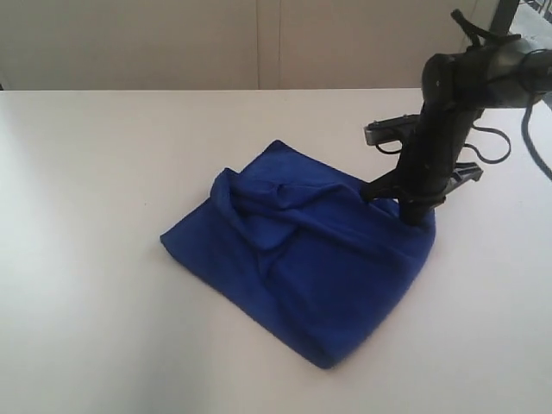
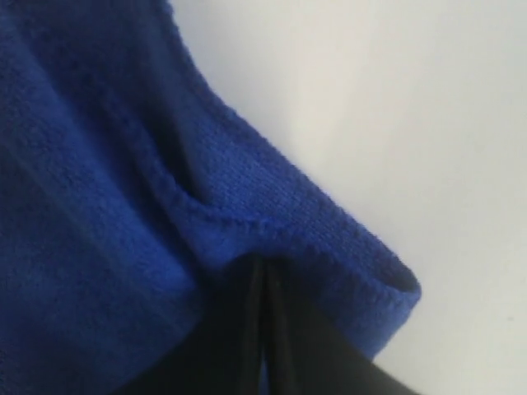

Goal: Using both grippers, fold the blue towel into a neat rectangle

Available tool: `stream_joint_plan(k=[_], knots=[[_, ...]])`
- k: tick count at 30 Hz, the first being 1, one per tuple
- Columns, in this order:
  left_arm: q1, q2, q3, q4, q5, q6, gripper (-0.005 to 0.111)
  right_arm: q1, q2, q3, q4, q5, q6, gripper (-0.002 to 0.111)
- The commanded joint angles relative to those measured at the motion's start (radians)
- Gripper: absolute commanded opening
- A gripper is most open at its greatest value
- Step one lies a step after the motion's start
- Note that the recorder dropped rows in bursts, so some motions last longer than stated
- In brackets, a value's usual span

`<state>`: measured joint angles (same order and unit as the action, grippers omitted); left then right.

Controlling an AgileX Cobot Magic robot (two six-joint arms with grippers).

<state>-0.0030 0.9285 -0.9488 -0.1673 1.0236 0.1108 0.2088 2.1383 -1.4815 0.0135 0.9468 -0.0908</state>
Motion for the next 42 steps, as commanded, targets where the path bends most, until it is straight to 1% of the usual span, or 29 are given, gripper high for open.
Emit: stream_joint_plan(k=[1, 11, 14, 18, 23, 26, 29, 32, 35, 39, 42], knots=[[0.003, -0.009, 0.006, -0.011, 0.011, -0.002, 0.000, -0.008, -0.074, 0.132, -0.014, -0.020, 0.057, 0.000], [0.003, -0.009, 0.006, -0.011, -0.037, -0.002, 0.000, -0.008, -0.269, 0.322, -0.014, -0.122, 0.144, 0.000], [0.003, -0.009, 0.006, -0.011, -0.037, -0.002, 0.000, -0.006, -0.313, 0.341, -0.014, -0.158, 0.142, 0.000], [0.003, -0.009, 0.006, -0.011, -0.037, -0.002, 0.000, 0.013, -0.345, 0.324, -0.014, -0.211, 0.128, 0.000], [0.003, -0.009, 0.006, -0.011, -0.037, -0.002, 0.000, 0.086, -0.316, 0.200, 0.014, -0.213, 0.084, 0.000], [0.003, -0.009, 0.006, -0.011, -0.037, -0.002, 0.000, 0.118, -0.263, 0.094, 0.111, -0.215, -0.007, 0.000], [0.003, -0.009, 0.006, -0.011, -0.037, -0.002, 0.000, 0.122, -0.165, -0.028, 0.232, -0.217, -0.068, 0.000], [0.003, -0.009, 0.006, -0.011, -0.037, -0.002, 0.000, 0.122, -0.067, -0.139, 0.245, -0.217, -0.078, 0.000], [0.003, -0.009, 0.006, -0.011, -0.037, -0.002, 0.000, 0.122, 0.021, -0.234, 0.286, -0.215, -0.142, 0.000], [0.003, -0.009, 0.006, -0.011, -0.037, -0.002, 0.000, 0.122, 0.151, -0.374, 0.293, -0.171, -0.161, 0.000], [0.003, -0.009, 0.006, -0.011, -0.037, -0.002, 0.000, 0.122, 0.230, -0.439, 0.305, -0.164, -0.185, 0.000]])
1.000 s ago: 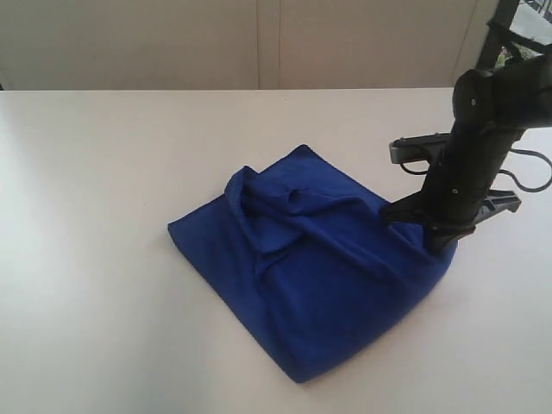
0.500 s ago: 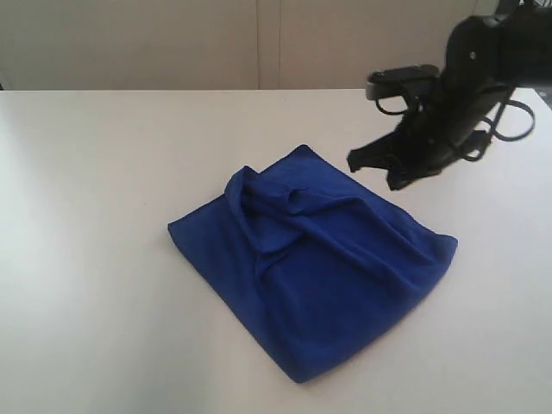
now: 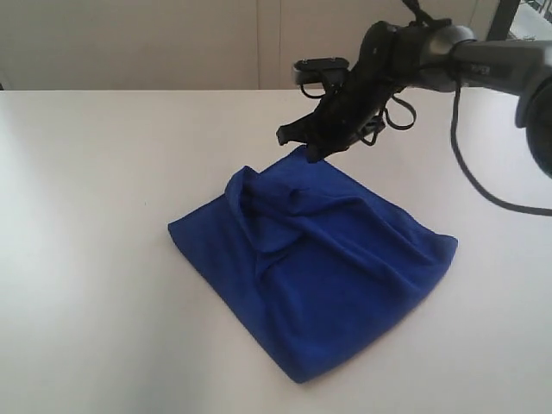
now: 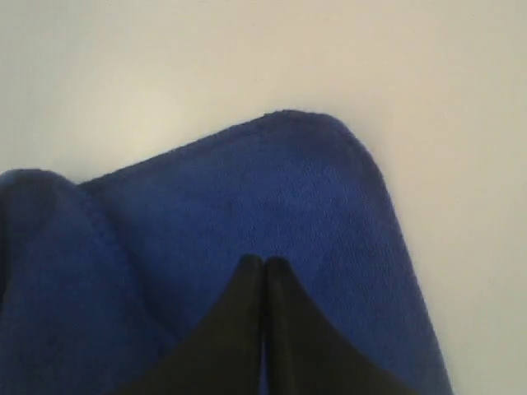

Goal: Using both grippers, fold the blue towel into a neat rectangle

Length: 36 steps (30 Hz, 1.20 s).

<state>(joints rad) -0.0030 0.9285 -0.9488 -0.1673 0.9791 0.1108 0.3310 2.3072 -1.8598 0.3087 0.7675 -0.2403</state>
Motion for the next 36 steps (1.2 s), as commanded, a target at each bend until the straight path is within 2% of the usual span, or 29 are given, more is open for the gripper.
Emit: stream_joint_plan(k=[1, 8, 13, 23, 36], knots=[[0.003, -0.009, 0.006, -0.011, 0.008, -0.002, 0.000, 0.000, 0.082, -0.075, 0.012, 0.017, -0.045, 0.000], [0.003, -0.009, 0.006, -0.011, 0.008, -0.002, 0.000, -0.005, 0.132, -0.086, -0.006, 0.010, -0.065, 0.000], [0.003, -0.009, 0.006, -0.011, 0.008, -0.002, 0.000, -0.045, 0.132, -0.086, -0.185, -0.007, 0.178, 0.000], [0.003, -0.009, 0.006, -0.011, 0.008, -0.002, 0.000, -0.151, 0.132, -0.086, -0.318, 0.044, 0.427, 0.000], [0.003, -0.009, 0.006, -0.011, 0.008, -0.002, 0.000, -0.172, 0.126, -0.086, -0.346, 0.030, 0.495, 0.000]])
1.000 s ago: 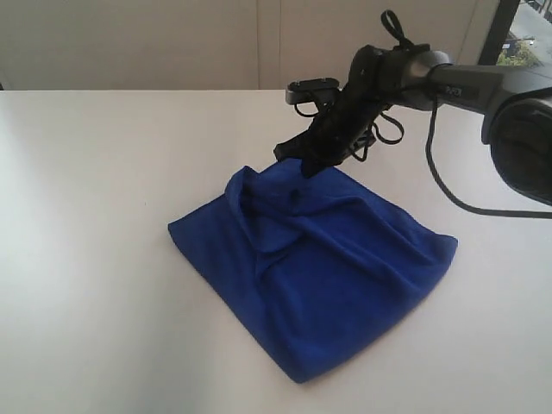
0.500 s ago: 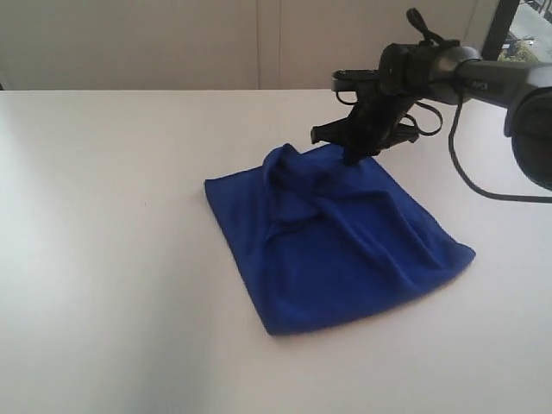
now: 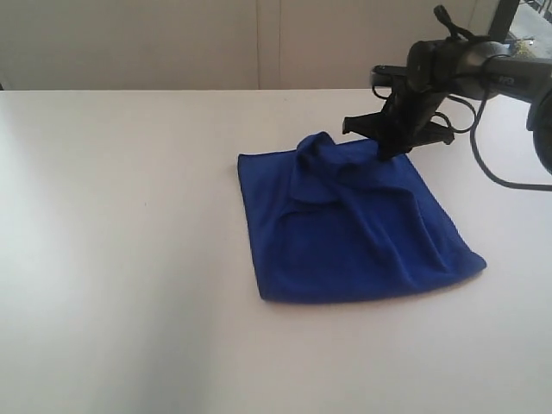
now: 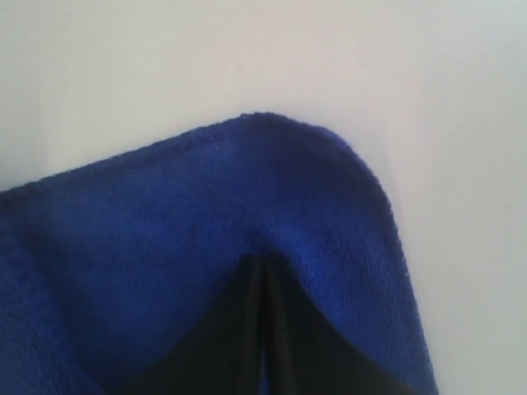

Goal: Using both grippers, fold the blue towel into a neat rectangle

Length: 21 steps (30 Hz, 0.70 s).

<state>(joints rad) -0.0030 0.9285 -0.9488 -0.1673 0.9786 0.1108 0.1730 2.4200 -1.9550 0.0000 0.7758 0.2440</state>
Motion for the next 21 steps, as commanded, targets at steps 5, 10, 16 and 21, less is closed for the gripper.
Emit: stream_joint_plan(k=[5, 10, 16, 21], knots=[[0.003, -0.009, 0.006, -0.011, 0.008, -0.002, 0.000, -0.012, -0.030, 0.009, -0.037, 0.000, -0.002, 0.000], [0.003, -0.009, 0.006, -0.011, 0.008, -0.002, 0.000, 0.006, -0.163, 0.009, -0.037, 0.043, -0.031, 0.000], [0.003, -0.009, 0.006, -0.011, 0.008, -0.002, 0.000, 0.129, -0.253, 0.018, -0.034, 0.190, -0.134, 0.000], [0.003, -0.009, 0.006, -0.011, 0.008, -0.002, 0.000, 0.262, -0.254, 0.061, -0.034, 0.216, -0.134, 0.000]])
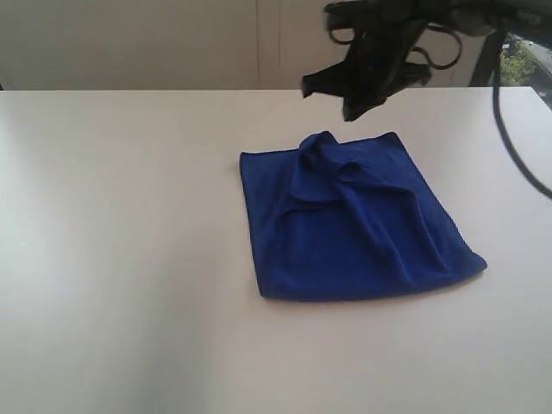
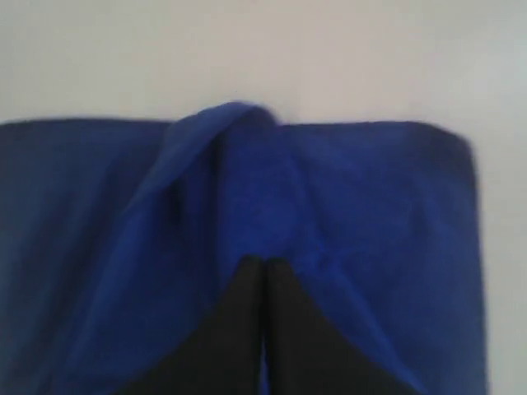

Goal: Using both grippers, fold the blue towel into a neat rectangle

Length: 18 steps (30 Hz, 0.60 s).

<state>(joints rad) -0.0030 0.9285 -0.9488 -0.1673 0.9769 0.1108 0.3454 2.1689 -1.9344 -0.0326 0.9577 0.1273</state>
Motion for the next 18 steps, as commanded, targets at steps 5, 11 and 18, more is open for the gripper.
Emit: stream_joint_plan(k=[5, 11, 18], knots=[[0.003, -0.009, 0.006, -0.011, 0.010, -0.002, 0.000, 0.184, -0.003, 0.088, 0.033, 0.049, -0.018, 0.000], [0.003, -0.009, 0.006, -0.011, 0.010, 0.000, 0.000, 0.249, 0.009, 0.171, 0.066, 0.000, -0.018, 0.000], [0.003, -0.009, 0.006, -0.011, 0.010, 0.000, 0.000, 0.287, 0.038, 0.215, 0.103, -0.049, -0.018, 0.000]])
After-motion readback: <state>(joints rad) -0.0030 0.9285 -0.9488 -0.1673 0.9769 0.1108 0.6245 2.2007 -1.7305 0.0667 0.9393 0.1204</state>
